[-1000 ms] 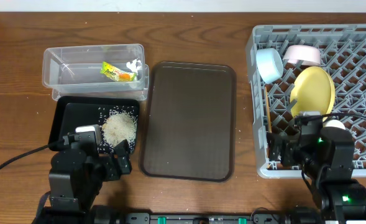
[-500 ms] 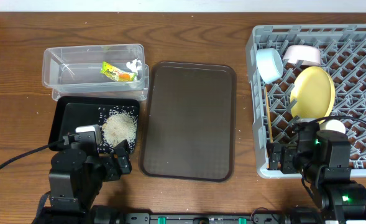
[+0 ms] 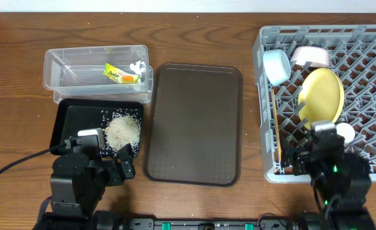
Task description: Sort waste into correct bins and load items into the dishwasher rack
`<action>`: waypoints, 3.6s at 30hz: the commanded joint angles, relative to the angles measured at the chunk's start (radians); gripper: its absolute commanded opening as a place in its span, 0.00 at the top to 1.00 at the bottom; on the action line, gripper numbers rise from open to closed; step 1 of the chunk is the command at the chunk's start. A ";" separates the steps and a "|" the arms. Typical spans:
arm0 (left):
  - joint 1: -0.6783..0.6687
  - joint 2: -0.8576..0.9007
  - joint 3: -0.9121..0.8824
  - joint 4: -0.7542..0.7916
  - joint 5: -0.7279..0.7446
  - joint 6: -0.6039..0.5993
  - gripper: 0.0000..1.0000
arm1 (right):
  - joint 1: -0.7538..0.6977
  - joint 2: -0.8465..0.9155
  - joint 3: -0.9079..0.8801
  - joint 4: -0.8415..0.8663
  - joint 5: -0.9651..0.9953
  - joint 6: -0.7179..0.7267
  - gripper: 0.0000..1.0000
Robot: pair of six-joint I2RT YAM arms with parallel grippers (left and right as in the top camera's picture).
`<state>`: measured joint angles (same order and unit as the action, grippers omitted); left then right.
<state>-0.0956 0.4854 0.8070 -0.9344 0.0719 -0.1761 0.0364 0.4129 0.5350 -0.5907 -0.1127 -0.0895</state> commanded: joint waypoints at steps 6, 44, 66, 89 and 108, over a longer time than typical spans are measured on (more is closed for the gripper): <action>-0.002 -0.003 -0.008 0.001 -0.004 0.007 0.02 | 0.010 -0.325 -0.287 0.235 0.008 -0.047 0.01; -0.002 -0.003 -0.008 0.001 -0.005 0.007 0.02 | 0.008 -0.402 -0.529 0.523 0.034 -0.058 0.01; 0.019 -0.018 -0.023 -0.043 -0.087 0.099 0.02 | 0.008 -0.402 -0.529 0.523 0.034 -0.058 0.01; 0.073 -0.468 -0.665 0.669 -0.080 0.093 0.02 | 0.008 -0.402 -0.529 0.523 0.034 -0.058 0.01; 0.072 -0.484 -0.803 0.870 0.014 0.272 0.02 | 0.008 -0.402 -0.529 0.523 0.034 -0.058 0.01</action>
<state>-0.0277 0.0109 0.0124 -0.0189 0.0589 0.0650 0.0364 0.0128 0.0071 -0.0635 -0.0879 -0.1387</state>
